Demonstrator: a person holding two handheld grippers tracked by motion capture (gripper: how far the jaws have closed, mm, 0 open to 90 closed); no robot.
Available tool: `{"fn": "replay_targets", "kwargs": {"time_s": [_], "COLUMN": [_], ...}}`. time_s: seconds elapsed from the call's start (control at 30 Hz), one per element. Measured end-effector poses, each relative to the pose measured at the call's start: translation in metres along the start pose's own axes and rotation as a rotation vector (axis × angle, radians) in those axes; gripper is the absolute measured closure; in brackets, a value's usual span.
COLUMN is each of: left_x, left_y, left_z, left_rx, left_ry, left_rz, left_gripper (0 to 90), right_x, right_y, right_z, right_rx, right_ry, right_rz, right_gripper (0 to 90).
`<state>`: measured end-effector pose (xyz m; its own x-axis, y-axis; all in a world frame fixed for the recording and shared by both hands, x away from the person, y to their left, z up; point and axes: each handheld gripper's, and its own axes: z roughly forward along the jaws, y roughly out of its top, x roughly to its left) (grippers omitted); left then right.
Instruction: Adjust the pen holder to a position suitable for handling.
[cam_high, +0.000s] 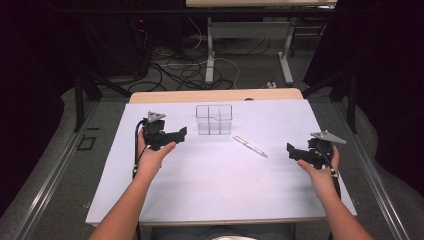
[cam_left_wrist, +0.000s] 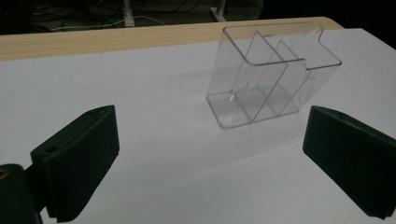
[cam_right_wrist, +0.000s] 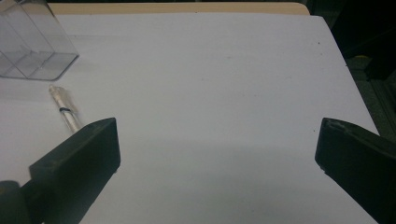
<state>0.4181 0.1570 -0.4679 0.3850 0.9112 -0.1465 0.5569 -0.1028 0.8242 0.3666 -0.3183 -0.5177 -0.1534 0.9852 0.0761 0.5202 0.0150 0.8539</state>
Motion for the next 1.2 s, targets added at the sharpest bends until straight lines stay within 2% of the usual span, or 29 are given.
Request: {"fn": "replay_targets", "kwargs": {"time_s": [0.13, 0.23, 0.3, 0.43, 0.63, 0.7, 0.73, 1.0, 1.1, 1.2], "left_x": [-0.005, -0.008, -0.009, -0.013, -0.019, -0.020, -0.022, -0.027, -0.028, -0.029], "left_y": [0.012, 0.027, 0.030, 0.045, 0.059, 0.061, 0.064, 0.070, 0.071, 0.072], "left_z": [0.002, 0.006, 0.007, 0.012, 0.019, 0.020, 0.023, 0.038, 0.042, 0.048], "left_rx": [-0.013, -0.020, -0.028, -0.040, -0.049, -0.047, -0.044, -0.018, -0.010, 0.008], "left_ry": [0.001, 0.005, 0.006, 0.010, 0.019, 0.020, 0.029, 0.054, 0.054, 0.072], "left_rz": [0.002, 0.002, -0.006, 0.001, 0.003, 0.005, 0.013, 0.038, 0.028, 0.016], "left_gripper": [7.6, 12.0, 16.1, 17.1, 24.1, 26.2, 30.7, 35.5, 37.3, 38.0], "right_x": [0.000, 0.001, 0.002, 0.003, 0.003, 0.003, 0.003, 0.002, 0.001, 0.001], "right_y": [-0.002, -0.004, -0.004, -0.005, -0.005, -0.005, -0.005, -0.006, -0.007, -0.008], "right_z": [0.000, 0.000, 0.000, 0.000, -0.001, -0.001, -0.001, -0.001, -0.001, 0.000], "right_rx": [0.003, 0.005, 0.006, 0.007, 0.008, 0.006, 0.008, 0.015, 0.015, 0.018], "right_ry": [0.010, 0.014, 0.015, 0.014, 0.014, 0.014, 0.013, 0.012, 0.016, 0.018], "right_rz": [-0.014, -0.019, -0.013, -0.020, -0.024, -0.020, -0.007, -0.003, -0.001, -0.001], "right_gripper": [0.0, 0.7, 1.4, 2.4, 3.2, 3.3, 3.6, 4.4, 4.6, 4.8]}}
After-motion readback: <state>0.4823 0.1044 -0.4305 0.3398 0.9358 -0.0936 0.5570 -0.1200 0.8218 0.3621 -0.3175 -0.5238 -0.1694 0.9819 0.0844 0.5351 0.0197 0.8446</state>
